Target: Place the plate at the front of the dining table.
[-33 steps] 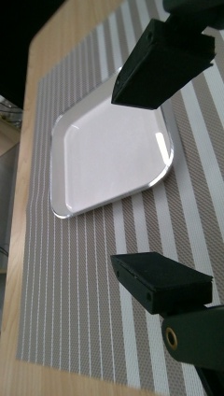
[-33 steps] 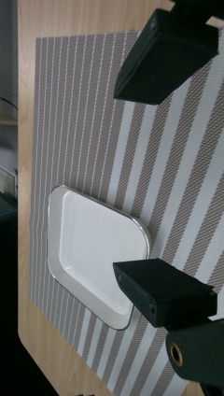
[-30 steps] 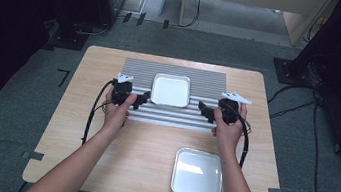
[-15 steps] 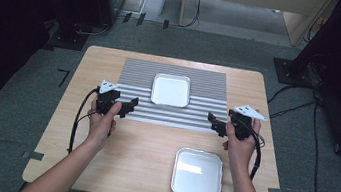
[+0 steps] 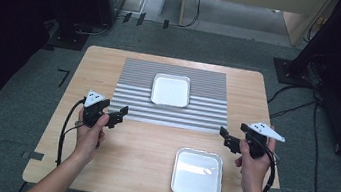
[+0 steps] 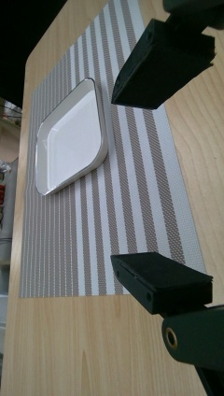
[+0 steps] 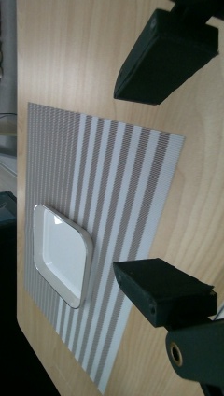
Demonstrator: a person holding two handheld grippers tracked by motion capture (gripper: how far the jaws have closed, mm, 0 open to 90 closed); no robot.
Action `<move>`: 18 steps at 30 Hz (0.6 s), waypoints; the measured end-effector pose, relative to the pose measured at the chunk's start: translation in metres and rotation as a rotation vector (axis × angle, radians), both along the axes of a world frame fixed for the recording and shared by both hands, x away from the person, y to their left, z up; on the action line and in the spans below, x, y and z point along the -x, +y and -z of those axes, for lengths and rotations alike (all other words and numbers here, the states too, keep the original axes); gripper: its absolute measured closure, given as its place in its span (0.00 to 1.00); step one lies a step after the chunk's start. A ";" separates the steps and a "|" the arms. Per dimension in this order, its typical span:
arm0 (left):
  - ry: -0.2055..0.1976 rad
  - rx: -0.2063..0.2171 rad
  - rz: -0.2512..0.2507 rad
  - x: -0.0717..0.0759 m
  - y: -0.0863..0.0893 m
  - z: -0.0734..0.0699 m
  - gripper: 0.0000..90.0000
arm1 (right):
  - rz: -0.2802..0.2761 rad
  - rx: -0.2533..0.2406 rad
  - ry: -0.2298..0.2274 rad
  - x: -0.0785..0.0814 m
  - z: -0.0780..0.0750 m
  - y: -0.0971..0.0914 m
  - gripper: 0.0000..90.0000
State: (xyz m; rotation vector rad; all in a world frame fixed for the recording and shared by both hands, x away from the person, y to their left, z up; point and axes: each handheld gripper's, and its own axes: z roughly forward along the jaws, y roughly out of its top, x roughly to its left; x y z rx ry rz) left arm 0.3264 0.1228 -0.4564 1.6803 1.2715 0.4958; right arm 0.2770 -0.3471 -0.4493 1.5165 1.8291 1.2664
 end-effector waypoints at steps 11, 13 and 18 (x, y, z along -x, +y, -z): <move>-0.003 -0.008 -0.017 0.025 0.022 0.007 0.21 | 0.025 0.004 0.022 0.037 0.023 -0.018 0.16; -0.006 -0.021 -0.025 0.029 0.027 0.009 0.21 | 0.033 0.005 0.028 0.042 0.027 -0.022 0.16; 0.008 -0.026 -0.057 0.040 0.044 0.017 0.21 | 0.058 0.007 0.038 0.055 0.036 -0.035 0.16</move>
